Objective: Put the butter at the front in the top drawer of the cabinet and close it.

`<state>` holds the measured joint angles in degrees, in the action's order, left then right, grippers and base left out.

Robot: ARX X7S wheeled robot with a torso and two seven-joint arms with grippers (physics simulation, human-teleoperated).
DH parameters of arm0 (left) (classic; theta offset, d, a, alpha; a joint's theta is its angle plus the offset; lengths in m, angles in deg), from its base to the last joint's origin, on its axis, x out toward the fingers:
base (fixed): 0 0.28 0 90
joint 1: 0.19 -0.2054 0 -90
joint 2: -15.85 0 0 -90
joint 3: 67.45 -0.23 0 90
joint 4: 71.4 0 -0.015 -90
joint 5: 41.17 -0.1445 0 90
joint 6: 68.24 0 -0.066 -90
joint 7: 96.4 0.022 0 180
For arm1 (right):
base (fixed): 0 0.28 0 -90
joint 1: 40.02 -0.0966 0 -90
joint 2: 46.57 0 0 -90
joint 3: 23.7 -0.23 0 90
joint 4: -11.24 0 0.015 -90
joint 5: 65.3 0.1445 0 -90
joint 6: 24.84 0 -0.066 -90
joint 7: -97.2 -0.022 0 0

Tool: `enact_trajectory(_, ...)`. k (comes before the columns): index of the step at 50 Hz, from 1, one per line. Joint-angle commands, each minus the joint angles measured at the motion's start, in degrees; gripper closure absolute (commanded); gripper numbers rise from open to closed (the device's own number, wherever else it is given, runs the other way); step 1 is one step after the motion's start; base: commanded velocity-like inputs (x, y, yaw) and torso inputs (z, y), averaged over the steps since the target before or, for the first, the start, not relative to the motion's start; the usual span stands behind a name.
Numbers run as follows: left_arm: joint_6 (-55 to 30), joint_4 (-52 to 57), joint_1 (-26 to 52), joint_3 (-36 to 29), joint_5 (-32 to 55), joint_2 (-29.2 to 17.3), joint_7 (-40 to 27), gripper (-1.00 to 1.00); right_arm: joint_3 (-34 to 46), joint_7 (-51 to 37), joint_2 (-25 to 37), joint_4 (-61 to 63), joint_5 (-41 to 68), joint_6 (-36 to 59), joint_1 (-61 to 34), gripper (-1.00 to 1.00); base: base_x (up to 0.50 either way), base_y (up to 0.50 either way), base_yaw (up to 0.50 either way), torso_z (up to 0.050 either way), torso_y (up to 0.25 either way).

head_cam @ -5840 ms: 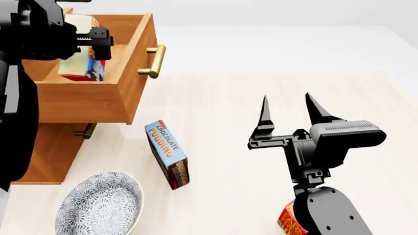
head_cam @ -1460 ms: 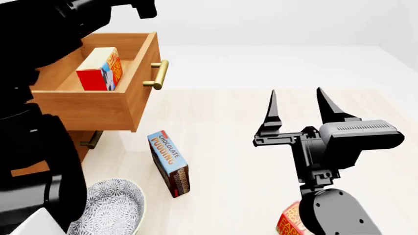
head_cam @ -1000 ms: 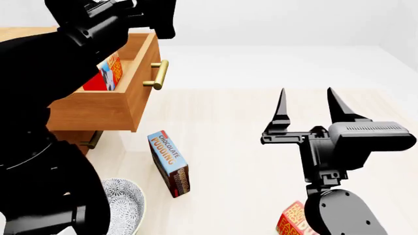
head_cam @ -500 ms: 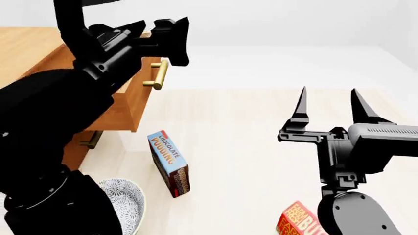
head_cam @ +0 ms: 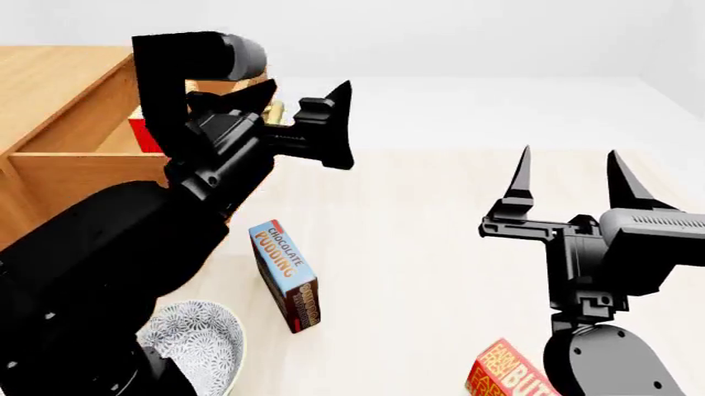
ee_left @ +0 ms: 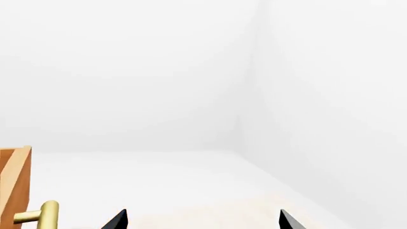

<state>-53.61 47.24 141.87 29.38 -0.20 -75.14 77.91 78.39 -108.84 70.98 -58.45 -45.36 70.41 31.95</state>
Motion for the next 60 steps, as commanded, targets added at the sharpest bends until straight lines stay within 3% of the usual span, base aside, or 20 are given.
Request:
enact_trajectory(1, 4.5, 3.2, -6.0, -4.5, 2.5, -0.5, -3.4, -1.00, 0.0, -0.1, 0.0, -0.1, 0.1, 0.0, 0.0, -1.00, 0.00, 0.00, 0.00, 0.000, 0.000)
enact_trajectory(38, 22.2, 1.2, -17.8, -18.2, -1.6, -1.2, -8.9, -1.00, -0.4, -0.4, 0.5, -0.1, 0.4, -0.8, 0.8, -1.00, 0.00, 0.00, 0.00, 0.000, 0.000)
enact_trajectory(60, 29.4, -4.0, -19.4, -24.8, -7.0, -1.4, -13.7, -1.00, -0.2, -0.2, 0.3, -0.7, 0.8, -1.0, 0.3, -1.00, 0.00, 0.00, 0.00, 0.000, 0.000)
